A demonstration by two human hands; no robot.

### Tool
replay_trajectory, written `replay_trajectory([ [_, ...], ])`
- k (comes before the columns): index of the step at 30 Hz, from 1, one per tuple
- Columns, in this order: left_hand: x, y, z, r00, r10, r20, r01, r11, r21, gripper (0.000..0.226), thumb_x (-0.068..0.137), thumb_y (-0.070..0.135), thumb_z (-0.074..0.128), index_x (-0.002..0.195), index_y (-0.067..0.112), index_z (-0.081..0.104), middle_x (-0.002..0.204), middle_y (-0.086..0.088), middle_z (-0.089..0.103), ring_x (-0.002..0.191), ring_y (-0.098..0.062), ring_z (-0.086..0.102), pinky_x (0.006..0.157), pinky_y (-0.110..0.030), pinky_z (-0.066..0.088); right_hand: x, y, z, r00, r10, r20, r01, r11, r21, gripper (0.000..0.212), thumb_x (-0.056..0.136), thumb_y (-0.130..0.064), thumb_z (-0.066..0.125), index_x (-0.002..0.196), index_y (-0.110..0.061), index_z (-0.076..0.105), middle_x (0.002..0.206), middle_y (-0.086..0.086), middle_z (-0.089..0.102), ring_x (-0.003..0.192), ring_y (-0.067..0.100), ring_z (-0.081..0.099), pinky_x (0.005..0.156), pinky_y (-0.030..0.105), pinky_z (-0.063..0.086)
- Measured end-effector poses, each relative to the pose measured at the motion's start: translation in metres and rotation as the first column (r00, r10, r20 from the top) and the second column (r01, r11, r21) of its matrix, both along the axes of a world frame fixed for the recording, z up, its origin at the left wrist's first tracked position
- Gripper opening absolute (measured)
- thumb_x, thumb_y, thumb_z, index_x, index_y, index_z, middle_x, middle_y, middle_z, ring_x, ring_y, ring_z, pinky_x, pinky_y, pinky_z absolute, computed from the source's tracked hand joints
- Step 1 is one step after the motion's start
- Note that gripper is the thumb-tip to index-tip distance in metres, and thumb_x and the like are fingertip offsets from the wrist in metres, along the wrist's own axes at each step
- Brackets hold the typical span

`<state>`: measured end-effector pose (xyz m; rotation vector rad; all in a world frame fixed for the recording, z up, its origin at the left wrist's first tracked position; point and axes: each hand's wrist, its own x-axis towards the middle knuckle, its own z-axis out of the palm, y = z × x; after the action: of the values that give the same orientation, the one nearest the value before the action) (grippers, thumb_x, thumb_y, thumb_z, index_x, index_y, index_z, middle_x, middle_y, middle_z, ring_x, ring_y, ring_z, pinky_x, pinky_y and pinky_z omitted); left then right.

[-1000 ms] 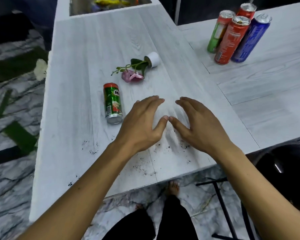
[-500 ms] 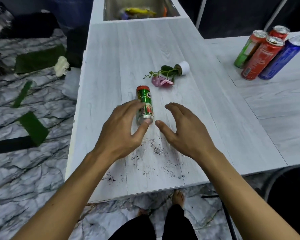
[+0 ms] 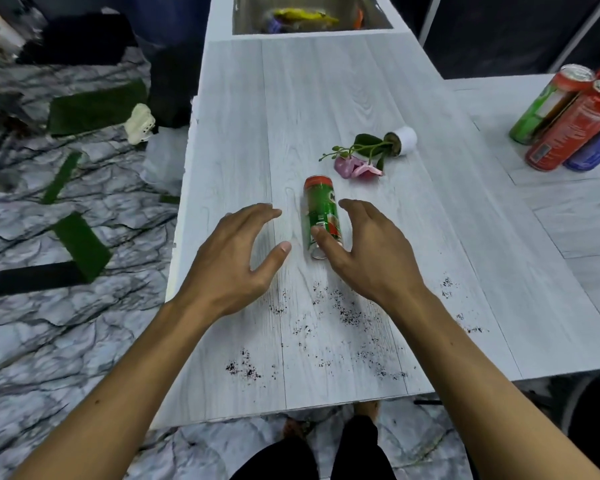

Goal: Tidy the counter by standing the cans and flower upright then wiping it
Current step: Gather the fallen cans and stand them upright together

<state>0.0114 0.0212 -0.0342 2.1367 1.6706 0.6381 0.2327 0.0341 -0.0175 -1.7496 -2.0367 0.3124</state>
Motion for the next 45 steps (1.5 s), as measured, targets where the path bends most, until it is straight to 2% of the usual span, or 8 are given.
replay_trajectory([
  [6, -0.008, 0.009, -0.012, 0.999, -0.041, 0.007, 0.041, 0.999, -0.017, 0.057, 0.098, 0.057, 0.048, 0.146, 0.028, 0.049, 0.154, 0.007, 0.048, 0.144, -0.012, 0.04, 0.122, -0.047, 0.029, -0.011, 0.021, -0.006, 0.995, -0.094, -0.018, 0.094, 0.996, 0.001, 0.065, 0.094, -0.062, 0.054, 0.131, -0.009, 0.058, 0.122, 0.012, 0.066, 0.106, 0.031, 0.063, 0.068, 0.031, 0.036],
  [14, -0.013, 0.019, -0.032, 0.997, -0.078, -0.019, 0.078, 0.997, -0.015, 0.06, 0.097, 0.061, 0.049, 0.149, 0.031, 0.045, 0.156, 0.009, 0.045, 0.147, -0.009, 0.037, 0.126, -0.04, 0.019, -0.019, 0.04, -0.011, 0.985, -0.173, 0.01, 0.173, 0.983, -0.056, 0.072, 0.091, -0.068, 0.053, 0.126, -0.006, 0.059, 0.117, 0.013, 0.066, 0.103, 0.031, 0.063, 0.066, 0.032, 0.036],
  [19, -0.015, 0.025, -0.038, 0.995, -0.097, -0.032, 0.097, 0.995, -0.01, 0.062, 0.096, 0.063, 0.05, 0.149, 0.031, 0.045, 0.156, 0.008, 0.045, 0.147, -0.01, 0.038, 0.126, -0.041, 0.019, -0.023, 0.049, -0.012, 0.974, -0.225, 0.032, 0.227, 0.966, -0.121, 0.063, 0.088, -0.07, 0.056, 0.106, -0.009, 0.061, 0.087, 0.002, 0.053, 0.078, 0.023, 0.054, 0.05, 0.03, 0.025],
  [27, -0.015, 0.026, -0.042, 0.994, -0.113, -0.012, 0.113, 0.994, -0.006, 0.062, 0.095, 0.062, 0.053, 0.148, 0.03, 0.047, 0.155, 0.008, 0.047, 0.145, -0.011, 0.039, 0.125, -0.042, 0.022, -0.03, 0.064, -0.016, 0.968, -0.246, 0.041, 0.249, 0.941, -0.229, 0.055, 0.079, -0.071, 0.065, 0.086, -0.018, 0.055, 0.073, -0.003, 0.051, 0.06, 0.013, 0.046, 0.046, 0.026, 0.023],
  [30, -0.017, 0.024, -0.045, 0.993, -0.115, -0.001, 0.115, 0.993, -0.007, 0.062, 0.094, 0.061, 0.053, 0.147, 0.029, 0.047, 0.154, 0.008, 0.047, 0.145, -0.011, 0.04, 0.125, -0.043, 0.023, -0.033, 0.069, -0.015, 0.968, -0.25, 0.021, 0.247, 0.934, -0.257, 0.054, 0.075, -0.066, 0.072, 0.086, -0.017, 0.053, 0.069, -0.007, 0.042, 0.064, 0.016, 0.048, 0.046, 0.025, 0.024],
  [38, -0.02, 0.024, -0.046, 0.994, -0.107, 0.001, 0.107, 0.994, -0.004, 0.061, 0.095, 0.061, 0.053, 0.147, 0.03, 0.047, 0.153, 0.01, 0.048, 0.144, -0.01, 0.041, 0.124, -0.045, 0.027, -0.029, 0.072, -0.011, 0.973, -0.232, 0.01, 0.224, 0.93, -0.29, 0.046, 0.071, -0.062, 0.072, 0.071, -0.021, 0.05, 0.067, -0.005, 0.052, 0.058, 0.009, 0.049, 0.048, 0.024, 0.027],
  [42, -0.02, 0.025, -0.044, 0.994, -0.113, -0.006, 0.113, 0.994, -0.002, 0.061, 0.095, 0.061, 0.052, 0.147, 0.03, 0.047, 0.153, 0.01, 0.048, 0.144, -0.01, 0.04, 0.124, -0.045, 0.026, -0.025, 0.064, -0.007, 0.977, -0.213, -0.021, 0.2, 0.943, -0.265, 0.047, 0.072, -0.065, 0.069, 0.084, -0.02, 0.06, 0.072, -0.005, 0.058, 0.063, 0.011, 0.055, 0.05, 0.026, 0.033],
  [45, -0.017, 0.026, -0.042, 0.993, -0.12, -0.003, 0.12, 0.993, 0.005, 0.06, 0.095, 0.061, 0.052, 0.146, 0.031, 0.047, 0.152, 0.01, 0.048, 0.144, -0.01, 0.041, 0.123, -0.046, 0.027, -0.02, 0.055, -0.003, 0.975, -0.199, -0.095, 0.177, 0.963, -0.202, 0.049, 0.07, -0.063, 0.07, 0.092, -0.021, 0.059, 0.073, -0.009, 0.058, 0.067, 0.011, 0.057, 0.052, 0.027, 0.037],
])
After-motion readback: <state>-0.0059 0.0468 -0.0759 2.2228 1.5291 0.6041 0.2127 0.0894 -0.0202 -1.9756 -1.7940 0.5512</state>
